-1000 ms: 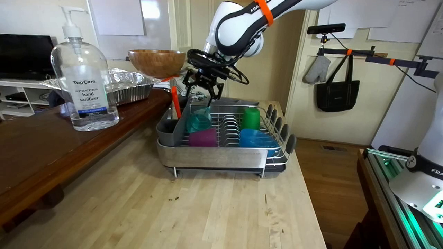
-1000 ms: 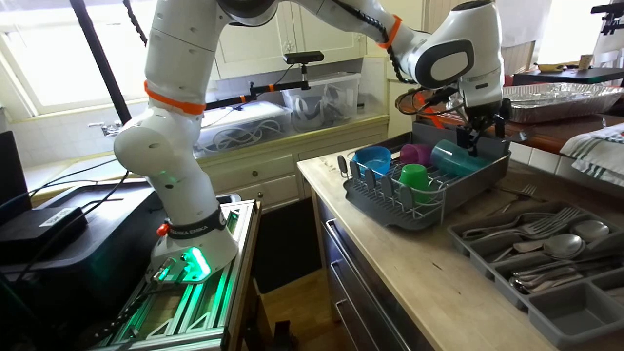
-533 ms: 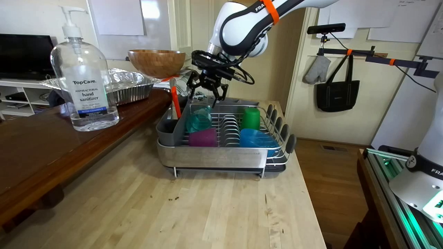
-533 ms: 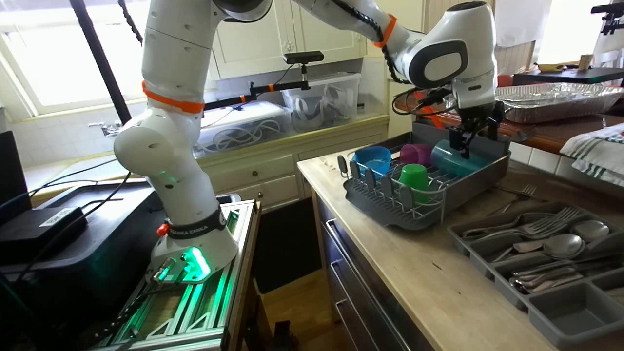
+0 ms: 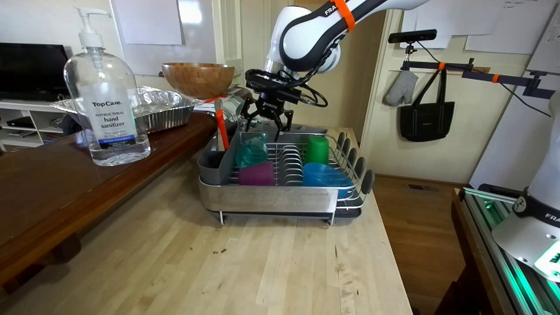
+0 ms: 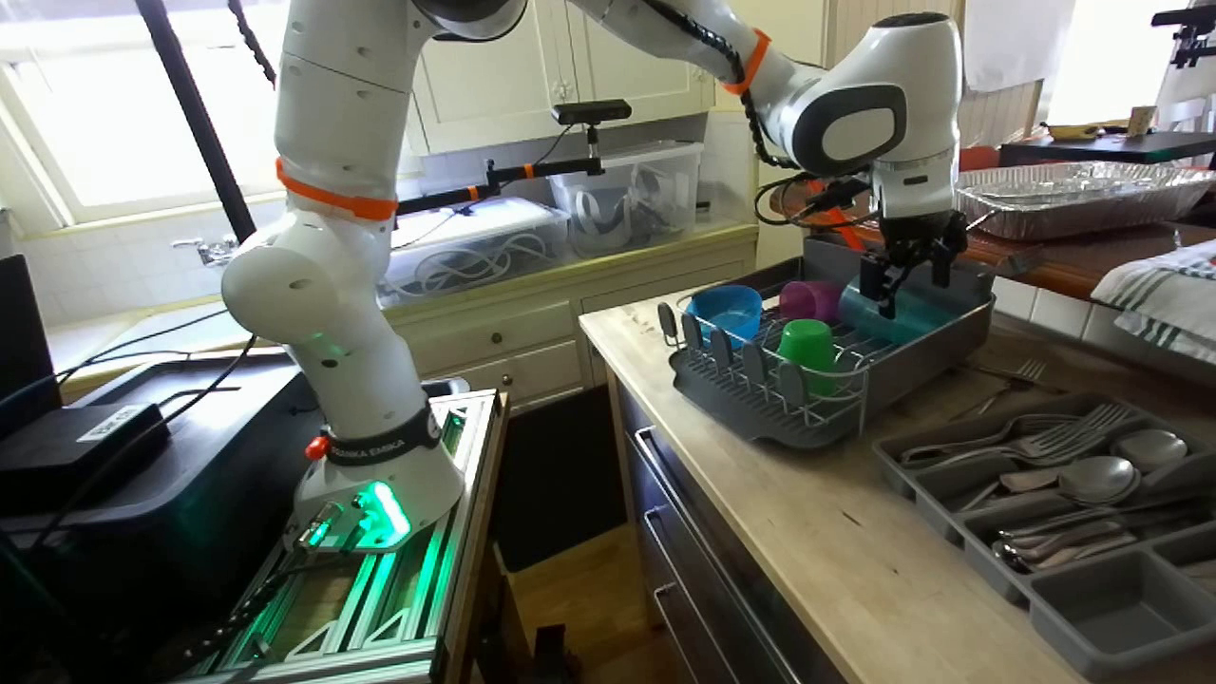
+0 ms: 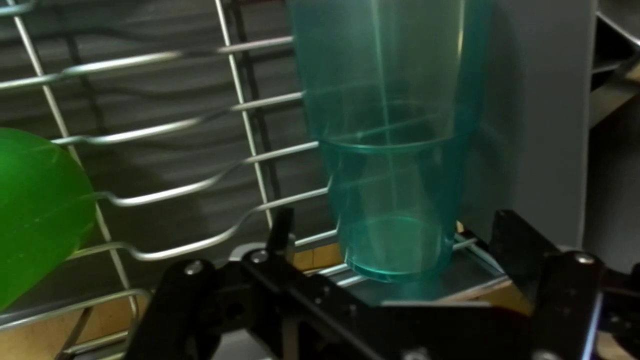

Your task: Put the cups in the dishes tray upside down

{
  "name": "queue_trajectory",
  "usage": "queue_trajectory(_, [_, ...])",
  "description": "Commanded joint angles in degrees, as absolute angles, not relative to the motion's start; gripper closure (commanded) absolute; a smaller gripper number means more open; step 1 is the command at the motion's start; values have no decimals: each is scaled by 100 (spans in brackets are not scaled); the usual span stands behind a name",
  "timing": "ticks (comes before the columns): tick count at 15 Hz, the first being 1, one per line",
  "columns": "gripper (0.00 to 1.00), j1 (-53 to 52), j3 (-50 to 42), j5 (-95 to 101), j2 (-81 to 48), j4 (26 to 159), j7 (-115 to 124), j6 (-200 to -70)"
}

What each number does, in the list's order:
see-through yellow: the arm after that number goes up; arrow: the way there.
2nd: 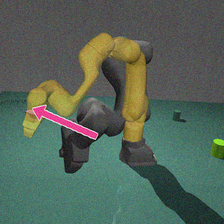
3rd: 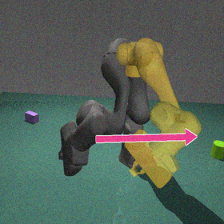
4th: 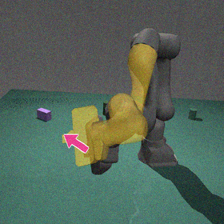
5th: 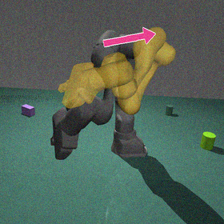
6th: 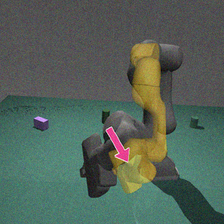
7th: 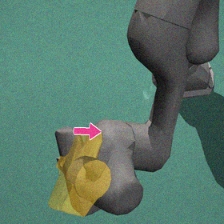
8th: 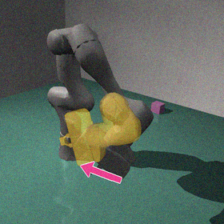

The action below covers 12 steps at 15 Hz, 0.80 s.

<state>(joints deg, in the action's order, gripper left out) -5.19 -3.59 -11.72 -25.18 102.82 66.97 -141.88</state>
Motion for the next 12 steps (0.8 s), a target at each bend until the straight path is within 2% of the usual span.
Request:
queue_trajectory(1, [0, -591, -432, -1013, -2570, 10189, 6924, -14218])
queue_trajectory(12, [0, -818, -675, -143, -3092, 9557, 7019, -14221])
